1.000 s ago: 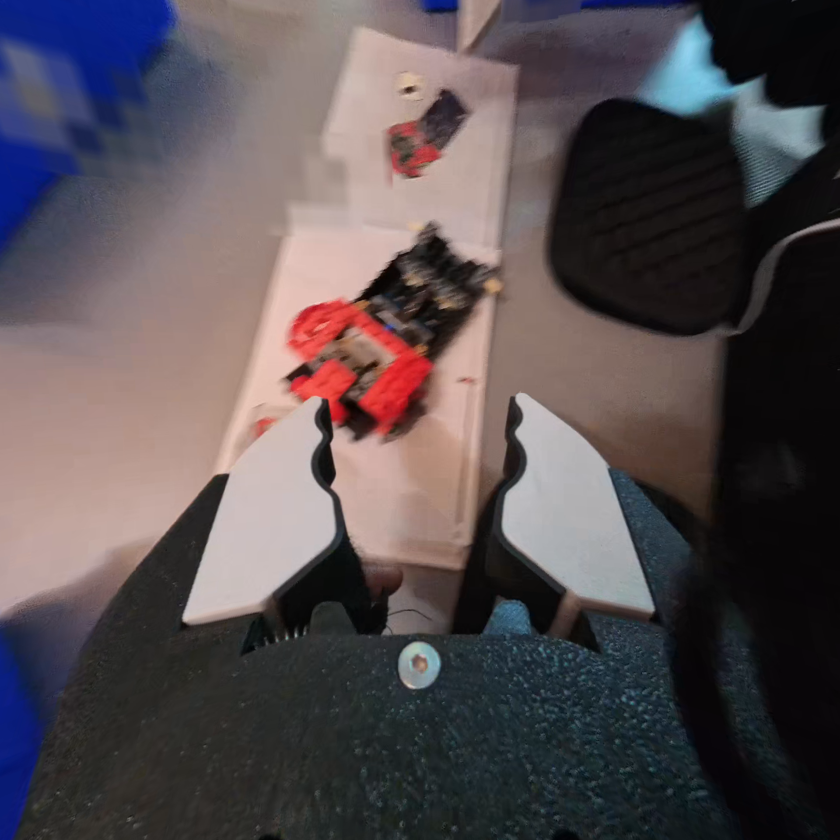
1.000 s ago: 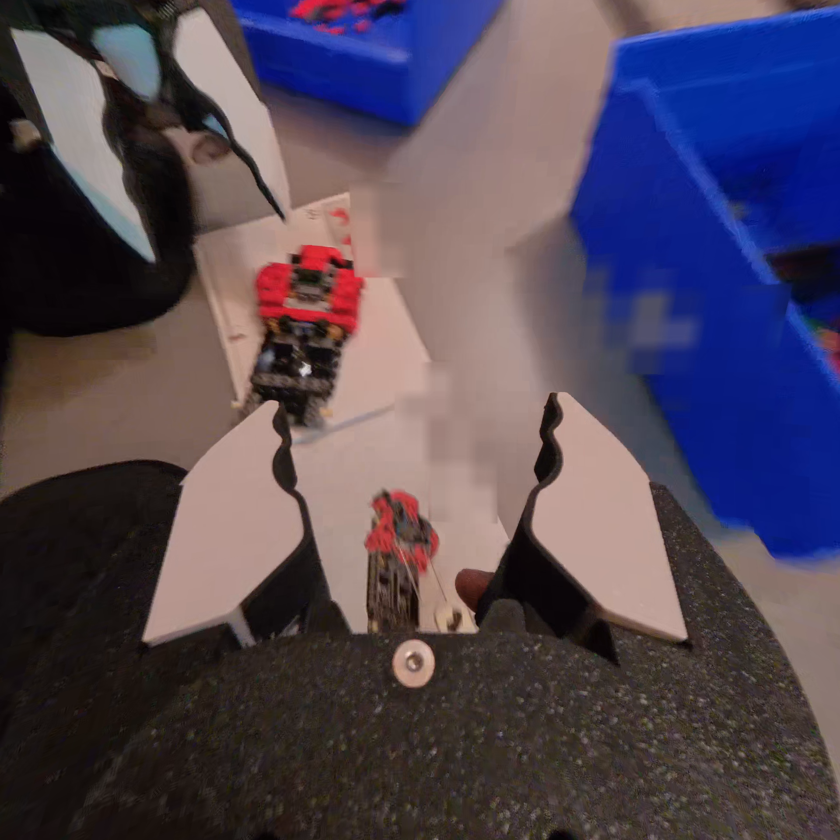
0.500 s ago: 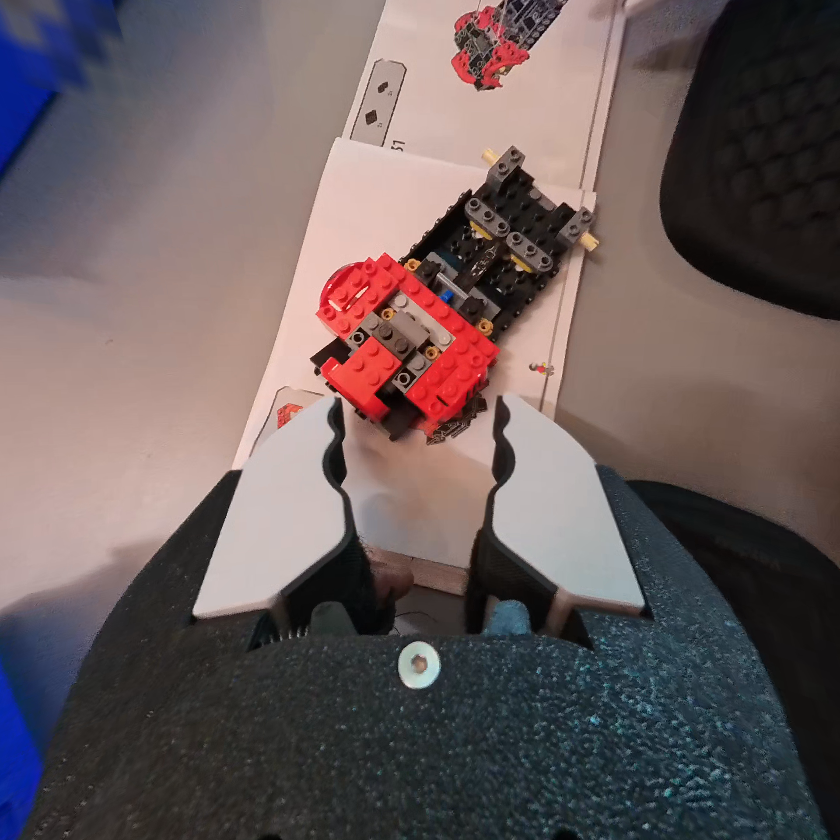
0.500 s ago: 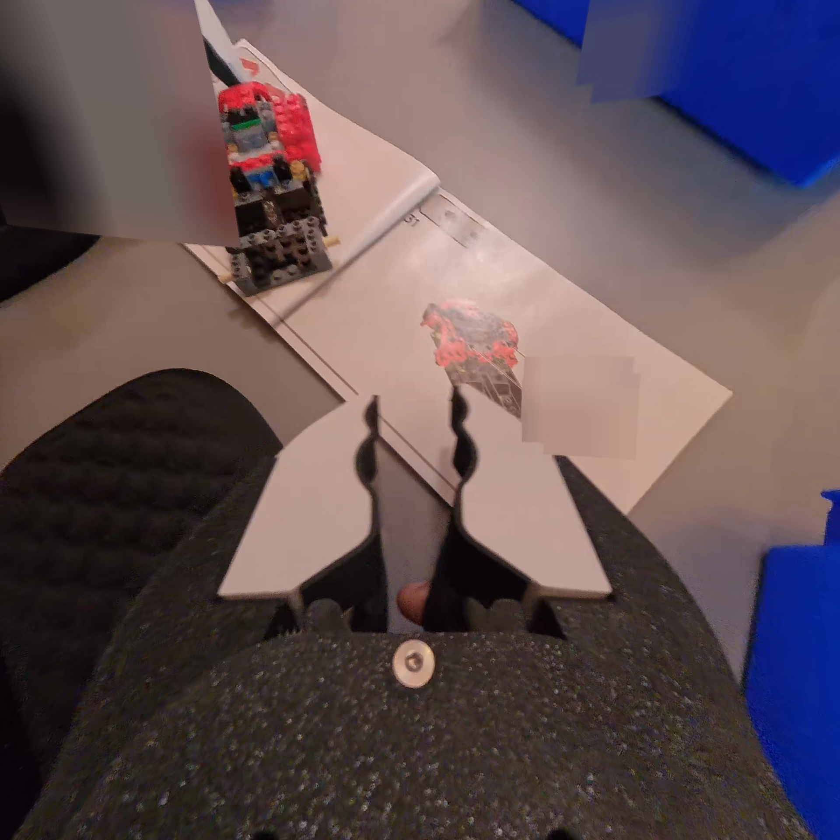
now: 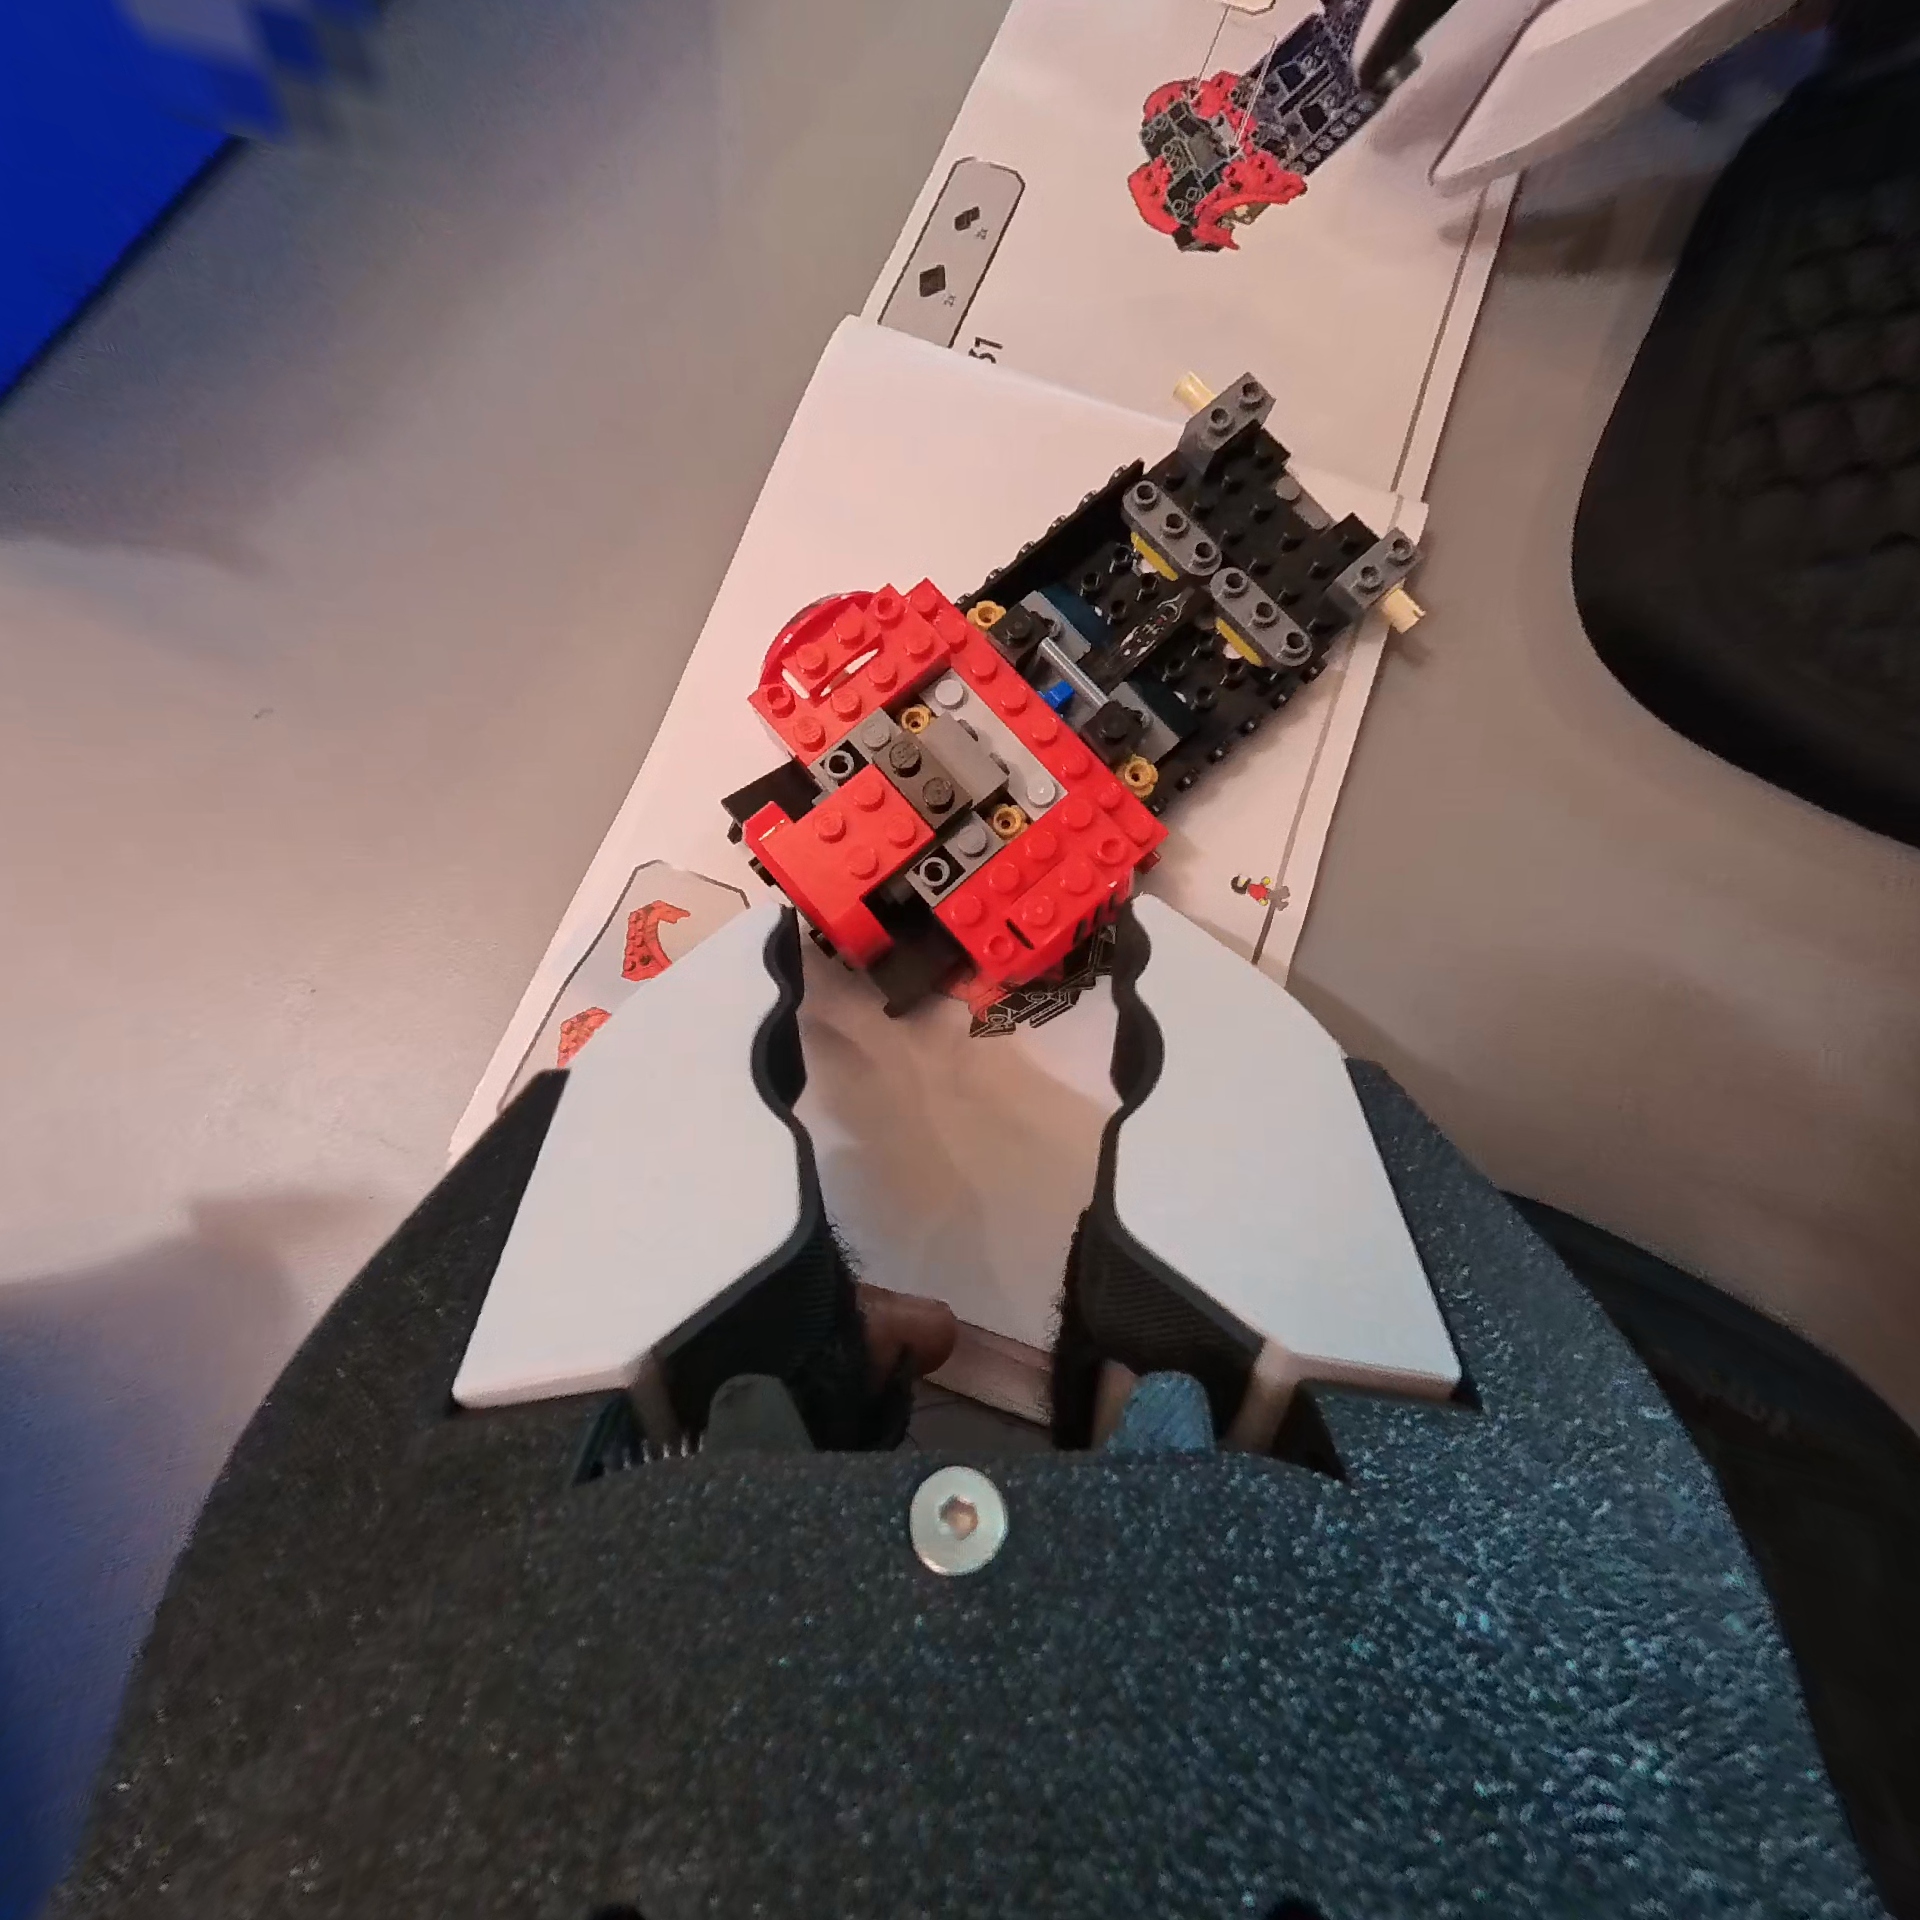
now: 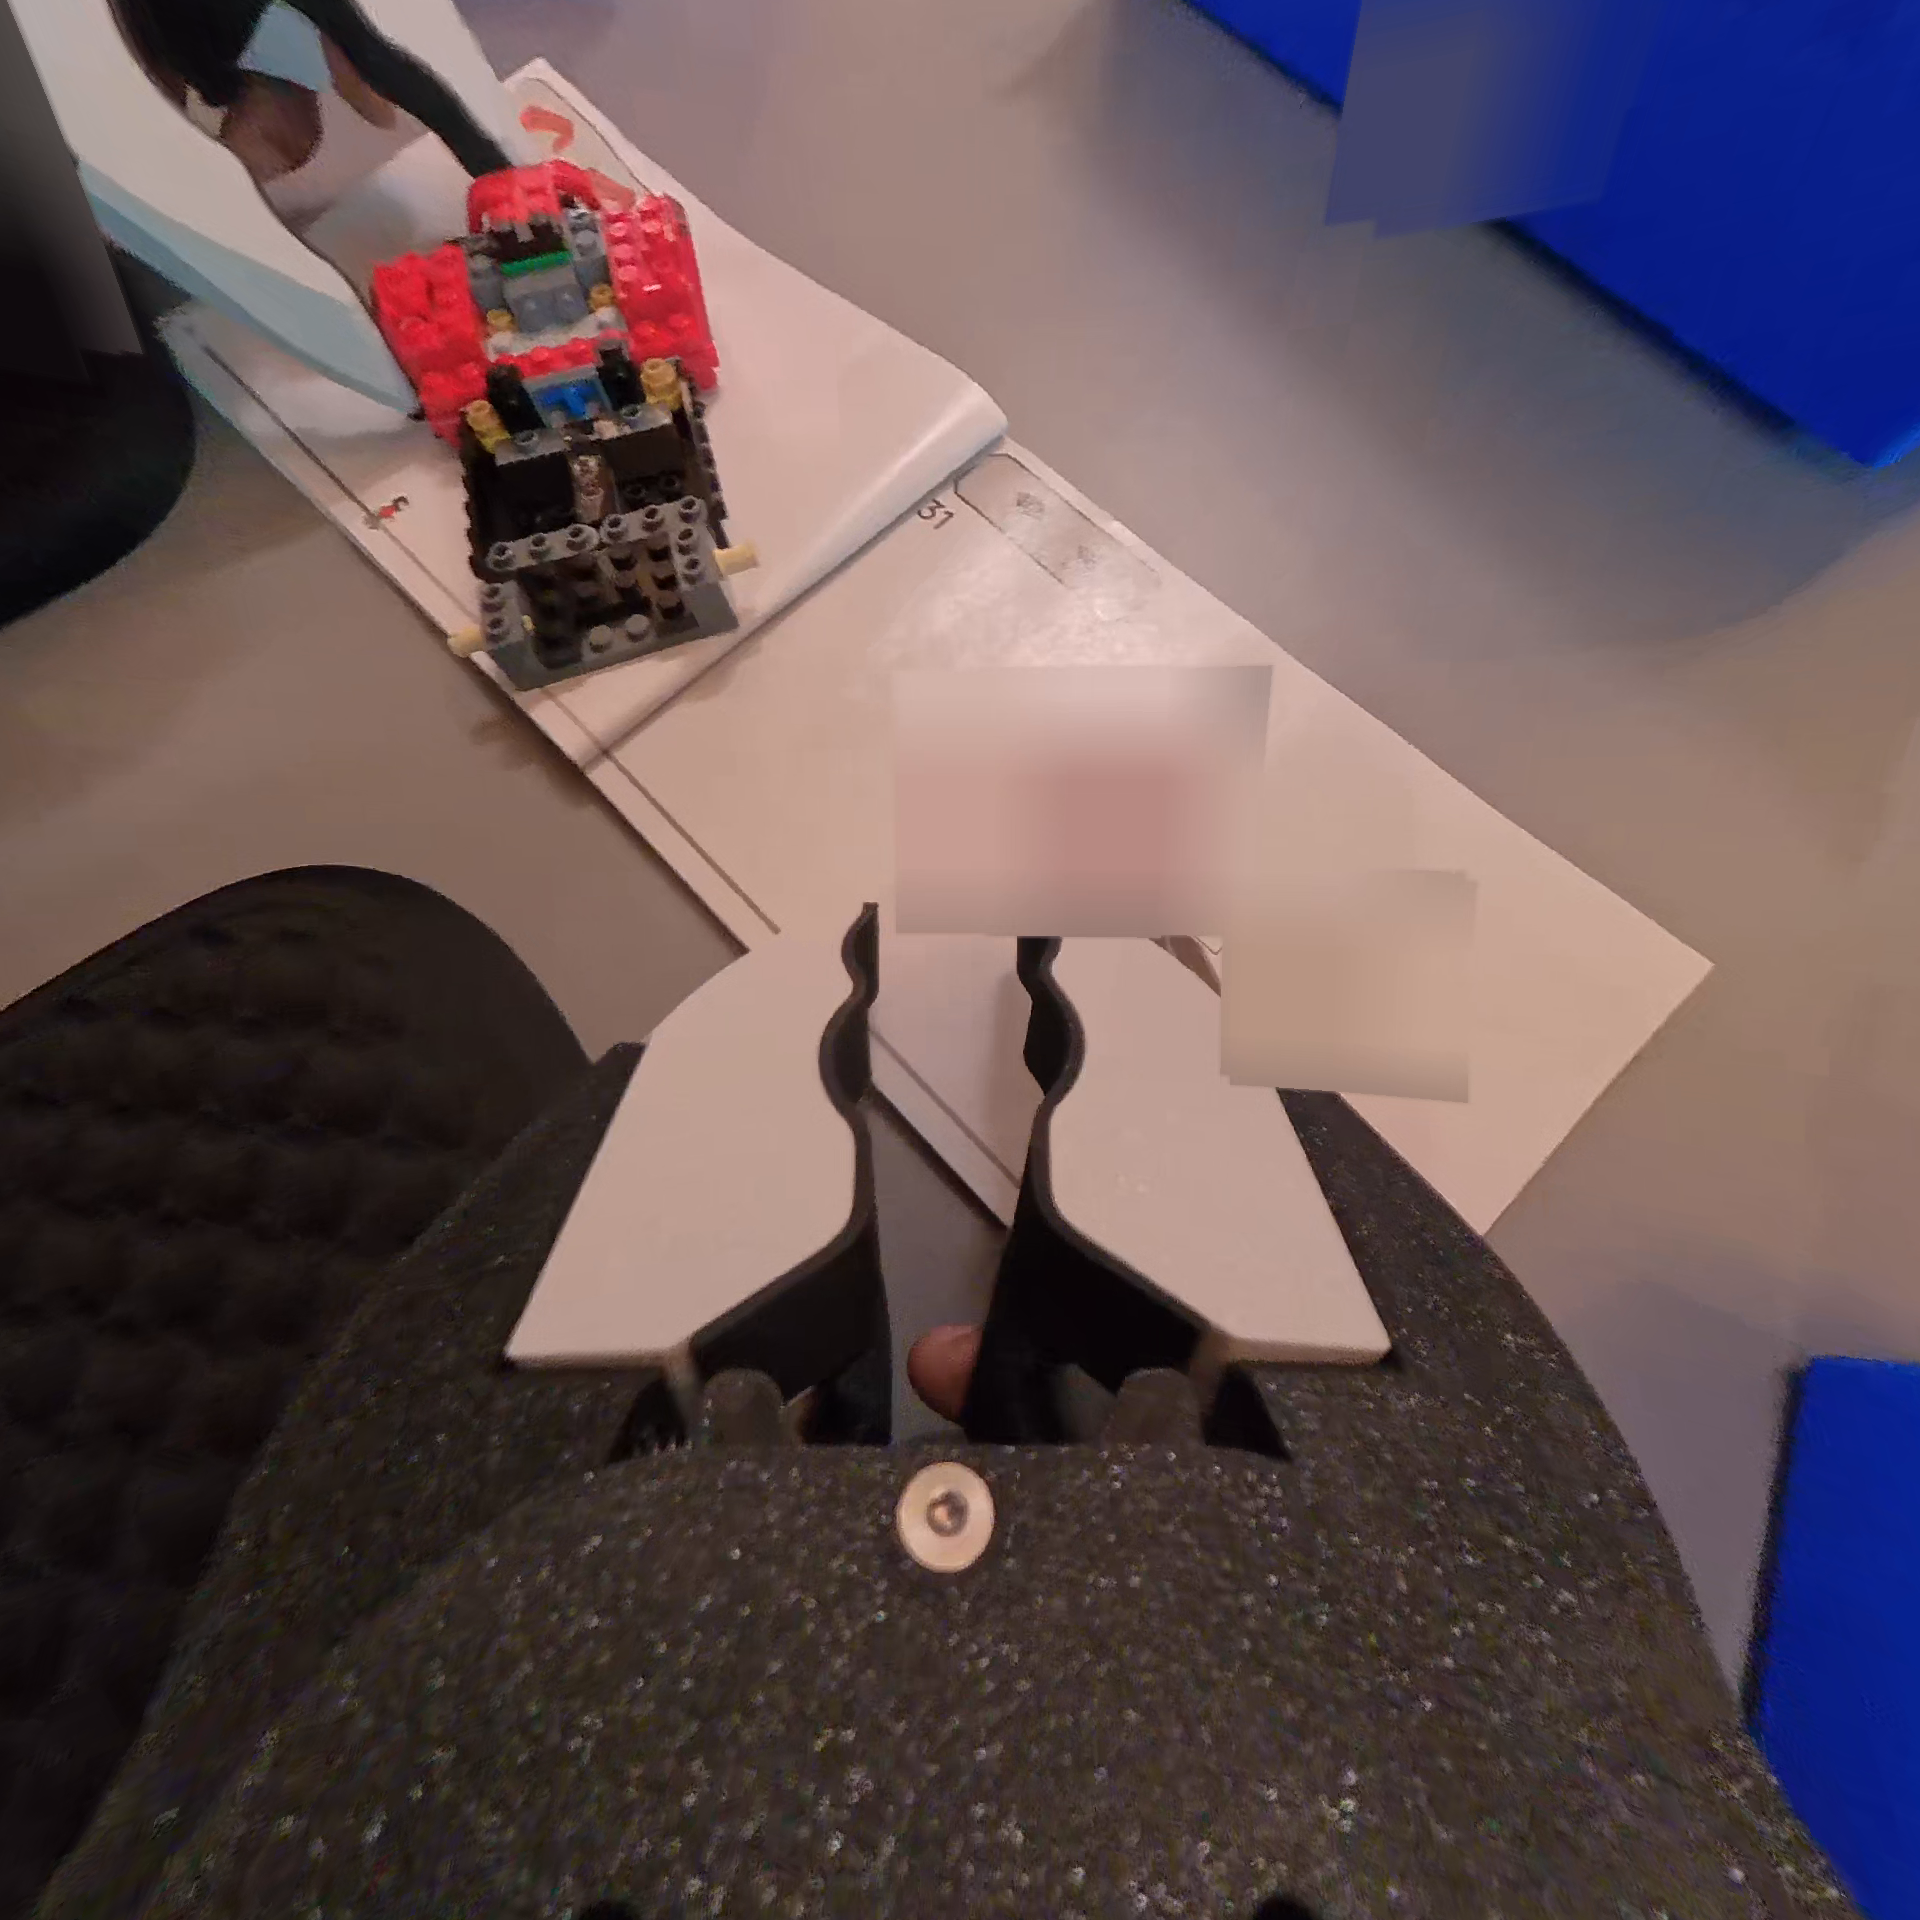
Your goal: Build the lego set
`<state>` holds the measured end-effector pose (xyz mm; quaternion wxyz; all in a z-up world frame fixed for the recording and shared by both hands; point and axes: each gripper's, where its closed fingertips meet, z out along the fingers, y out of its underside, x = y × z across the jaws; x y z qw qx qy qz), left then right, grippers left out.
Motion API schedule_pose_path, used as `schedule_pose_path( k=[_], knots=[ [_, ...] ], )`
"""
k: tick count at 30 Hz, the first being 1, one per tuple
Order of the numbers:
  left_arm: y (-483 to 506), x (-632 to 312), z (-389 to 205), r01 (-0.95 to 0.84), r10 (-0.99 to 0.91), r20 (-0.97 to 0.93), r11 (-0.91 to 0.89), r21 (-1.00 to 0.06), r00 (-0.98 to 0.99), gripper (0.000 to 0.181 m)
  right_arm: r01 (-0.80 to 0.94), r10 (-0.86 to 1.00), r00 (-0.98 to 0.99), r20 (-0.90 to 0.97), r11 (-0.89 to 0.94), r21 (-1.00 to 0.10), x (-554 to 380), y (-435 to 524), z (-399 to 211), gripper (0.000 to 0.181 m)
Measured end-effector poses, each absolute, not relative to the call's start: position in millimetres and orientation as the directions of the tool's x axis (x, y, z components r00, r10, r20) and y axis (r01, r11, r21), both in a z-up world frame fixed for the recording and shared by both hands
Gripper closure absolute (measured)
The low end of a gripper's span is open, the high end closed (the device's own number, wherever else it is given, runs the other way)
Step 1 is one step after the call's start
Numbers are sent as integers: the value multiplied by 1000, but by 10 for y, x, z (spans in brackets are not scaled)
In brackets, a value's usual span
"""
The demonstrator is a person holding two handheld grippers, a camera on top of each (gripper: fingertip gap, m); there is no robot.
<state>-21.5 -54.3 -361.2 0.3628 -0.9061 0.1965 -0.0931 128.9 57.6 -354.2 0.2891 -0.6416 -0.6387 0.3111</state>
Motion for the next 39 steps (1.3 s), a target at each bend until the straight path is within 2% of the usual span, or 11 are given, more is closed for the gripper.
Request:
schedule_pose_path(
  k=[3, 5, 8, 24, 39],
  knots=[
    [-541, -208, -3614, -274, -411, 34, -664, -696, 911, 124, 617, 998, 3, -58, -47, -786, 1250, 598, -3513, 158],
    [-542, -207, -3615, -271, -407, 33, -664, -697, 913, 124, 617, 999, 13, -41, -40, -786, 1240, 643, -3514, 174],
    [-543, -205, -3616, -273, -406, 29, -663, -697, 913, 123, 629, 999, 28, 22, 0, -778, 1241, 736, -3534, 180],
    [-543, -201, -3594, -230, -412, 82, -651, -724, 907, 123, 637, 999, 34, 13, -11, -771, 1232, 738, -3653, 181],
    [-547, -209, -3567, -244, -420, 54, -622, -744, 906, 124, 637, 999, 35, 12, -13, -771, 1232, 741, -3651, 180]
  ],
)
